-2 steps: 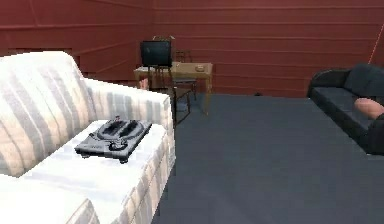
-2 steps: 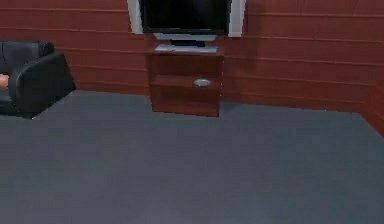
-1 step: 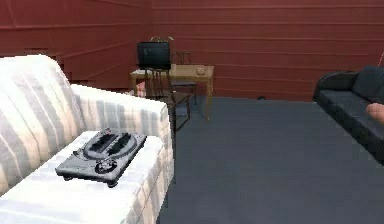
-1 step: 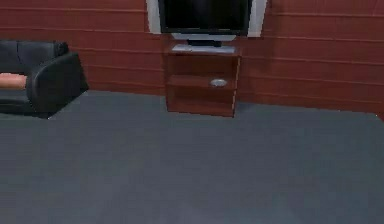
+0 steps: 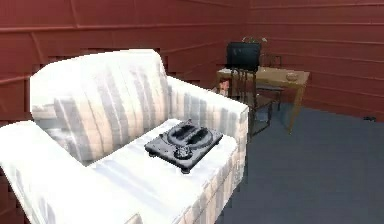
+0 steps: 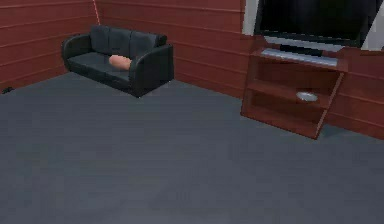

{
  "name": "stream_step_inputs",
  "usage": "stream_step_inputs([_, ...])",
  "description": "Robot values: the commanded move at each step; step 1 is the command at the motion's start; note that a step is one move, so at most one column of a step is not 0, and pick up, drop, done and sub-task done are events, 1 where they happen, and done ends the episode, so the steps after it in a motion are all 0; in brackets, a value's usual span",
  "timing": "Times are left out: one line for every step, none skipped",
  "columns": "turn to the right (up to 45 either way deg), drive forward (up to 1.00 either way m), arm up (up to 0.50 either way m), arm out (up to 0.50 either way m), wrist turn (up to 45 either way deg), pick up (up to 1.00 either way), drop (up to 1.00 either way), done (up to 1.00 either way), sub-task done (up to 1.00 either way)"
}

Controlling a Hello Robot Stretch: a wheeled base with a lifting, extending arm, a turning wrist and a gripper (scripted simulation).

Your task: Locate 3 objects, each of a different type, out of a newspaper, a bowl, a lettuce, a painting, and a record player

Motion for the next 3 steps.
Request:
stream_step_inputs([0.0,0.00,0.00,0.00,0.0,0.00,0.00,0.00,1.00])
stream_step_inputs([45.0,0.00,0.00,0.00,0.0,0.00,0.00,0.00,0.00])
stream_step_inputs([45.0,0.00,0.00,0.00,0.0,0.00,0.00,0.00,0.00])
